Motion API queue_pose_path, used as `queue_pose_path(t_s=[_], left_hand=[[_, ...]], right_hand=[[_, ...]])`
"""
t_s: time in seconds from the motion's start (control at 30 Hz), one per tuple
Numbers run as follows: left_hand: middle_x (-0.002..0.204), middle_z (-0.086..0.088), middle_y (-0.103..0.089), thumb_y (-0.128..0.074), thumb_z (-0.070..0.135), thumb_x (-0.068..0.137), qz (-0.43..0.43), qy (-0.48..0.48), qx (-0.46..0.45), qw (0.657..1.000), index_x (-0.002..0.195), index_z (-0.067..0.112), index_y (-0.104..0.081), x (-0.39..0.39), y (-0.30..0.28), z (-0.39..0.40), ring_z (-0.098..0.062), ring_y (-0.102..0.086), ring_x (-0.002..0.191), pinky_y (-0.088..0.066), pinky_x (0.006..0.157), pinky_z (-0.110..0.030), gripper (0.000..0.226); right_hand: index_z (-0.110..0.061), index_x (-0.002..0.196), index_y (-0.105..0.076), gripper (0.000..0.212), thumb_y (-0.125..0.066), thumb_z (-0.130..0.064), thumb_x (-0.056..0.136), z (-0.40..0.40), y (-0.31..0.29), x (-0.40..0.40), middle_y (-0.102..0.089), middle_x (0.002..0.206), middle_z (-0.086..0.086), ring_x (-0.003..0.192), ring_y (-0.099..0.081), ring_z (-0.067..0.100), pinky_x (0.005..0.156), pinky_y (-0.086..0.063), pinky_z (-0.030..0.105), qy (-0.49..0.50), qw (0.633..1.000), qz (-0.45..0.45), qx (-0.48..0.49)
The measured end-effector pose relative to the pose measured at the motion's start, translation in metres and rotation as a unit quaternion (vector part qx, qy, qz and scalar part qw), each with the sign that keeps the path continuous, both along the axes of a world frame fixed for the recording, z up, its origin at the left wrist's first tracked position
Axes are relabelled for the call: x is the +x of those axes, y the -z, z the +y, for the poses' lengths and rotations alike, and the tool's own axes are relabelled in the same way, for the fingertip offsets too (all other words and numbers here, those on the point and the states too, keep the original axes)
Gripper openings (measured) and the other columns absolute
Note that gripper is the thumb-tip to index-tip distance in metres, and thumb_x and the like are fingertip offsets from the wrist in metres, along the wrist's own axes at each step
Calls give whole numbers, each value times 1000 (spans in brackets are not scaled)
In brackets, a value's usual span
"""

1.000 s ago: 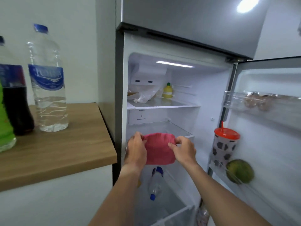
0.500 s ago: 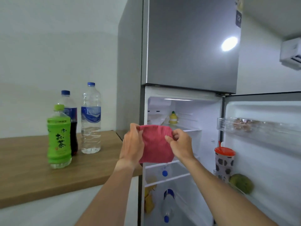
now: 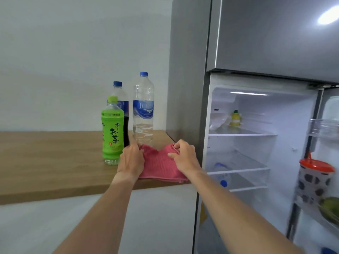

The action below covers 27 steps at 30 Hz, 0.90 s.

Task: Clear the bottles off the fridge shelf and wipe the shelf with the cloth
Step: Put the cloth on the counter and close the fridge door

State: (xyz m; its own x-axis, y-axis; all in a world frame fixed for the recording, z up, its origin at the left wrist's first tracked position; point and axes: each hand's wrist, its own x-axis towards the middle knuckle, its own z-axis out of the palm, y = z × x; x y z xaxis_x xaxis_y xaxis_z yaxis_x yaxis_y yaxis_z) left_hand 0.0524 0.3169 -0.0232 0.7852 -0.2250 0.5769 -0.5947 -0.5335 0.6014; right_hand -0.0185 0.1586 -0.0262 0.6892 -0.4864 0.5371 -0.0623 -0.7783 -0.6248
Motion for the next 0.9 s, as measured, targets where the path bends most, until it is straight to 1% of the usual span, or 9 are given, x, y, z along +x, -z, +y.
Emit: queue_pose_path(t_s=[0.1, 0.2, 0.37, 0.47, 0.53, 0.63, 0.7, 0.8, 0.9], left_hand=[[106, -15, -66, -54, 19, 97, 11, -40, 75, 996, 114, 12, -58, 11, 1, -1, -40, -64, 101, -50, 81, -47, 20], [109, -16, -65, -55, 16, 93, 18, -94, 166, 982, 119, 9, -55, 19, 1, -4, -39, -64, 102, -44, 72, -41, 26], [111, -16, -65, -56, 14, 94, 34, -127, 187, 973, 116, 6, -56, 20, 2, -10, -38, -64, 104, -41, 70, -40, 23], [119, -16, -62, -59, 8, 93, 19, -154, 228, 961, 128, 5, -50, 11, -6, -16, -35, -64, 108, -49, 74, -39, 36], [128, -17, -56, -62, 7, 90, -17, -150, 250, 956, 136, 5, -44, 1, -14, -23, -34, -60, 115, -53, 83, -40, 50], [129, -19, -54, -56, 12, 91, -66, -31, 193, 978, 132, 7, -46, -22, -18, -41, -37, -57, 117, -51, 94, -47, 43], [130, -16, -55, -52, 22, 94, -85, 77, 155, 981, 133, 10, -46, -44, -11, -54, -33, -58, 115, -50, 96, -45, 41], [141, -12, -51, -47, 34, 98, -119, 179, 148, 965, 141, 15, -40, -79, 11, -67, -31, -57, 122, -47, 102, -45, 47], [163, -11, -20, -40, 42, 100, -145, 216, 164, 952, 155, 18, -17, -105, 34, -81, -30, -38, 143, -34, 115, -46, 65]], right_hand=[[-16, 105, -59, 28, -76, -27, 84, -1, 7, 16, -65, 98, 2, 83, -62, 15, 71, -57, 34, 13, 999, 40, -31], [-17, 102, -58, 33, -79, -31, 80, -6, 7, 25, -66, 97, 3, 82, -64, 18, 70, -58, 39, 43, 995, 57, -75], [-15, 106, -58, 40, -79, -36, 80, -12, 9, 24, -64, 94, 1, 83, -65, 18, 70, -57, 34, 53, 994, 61, -73], [-14, 98, -65, 24, -72, -35, 88, -14, 11, 4, -67, 89, 0, 81, -66, 16, 75, -59, 38, 42, 989, 101, -96], [-18, 86, -68, 22, -71, -40, 88, -17, 10, -21, -67, 79, -3, 72, -64, 9, 68, -57, 32, 27, 988, 118, -91], [-24, 76, -59, 25, -76, -41, 82, -28, 8, -66, -58, 71, -9, 65, -56, 5, 52, -36, 20, 56, 991, 93, -75], [-25, 72, -56, 25, -73, -37, 85, -42, 9, -98, -55, 69, -10, 67, -57, 13, 51, -32, 21, 117, 986, 90, -83], [-19, 76, -65, 15, -65, -30, 86, -73, 17, -149, -65, 80, 1, 85, -64, 27, 64, -39, 28, 203, 968, 126, -80], [-14, 103, -68, 27, -62, -33, 85, -108, 29, -207, -68, 109, 11, 103, -62, 33, 80, -46, 35, 296, 934, 186, -80]])
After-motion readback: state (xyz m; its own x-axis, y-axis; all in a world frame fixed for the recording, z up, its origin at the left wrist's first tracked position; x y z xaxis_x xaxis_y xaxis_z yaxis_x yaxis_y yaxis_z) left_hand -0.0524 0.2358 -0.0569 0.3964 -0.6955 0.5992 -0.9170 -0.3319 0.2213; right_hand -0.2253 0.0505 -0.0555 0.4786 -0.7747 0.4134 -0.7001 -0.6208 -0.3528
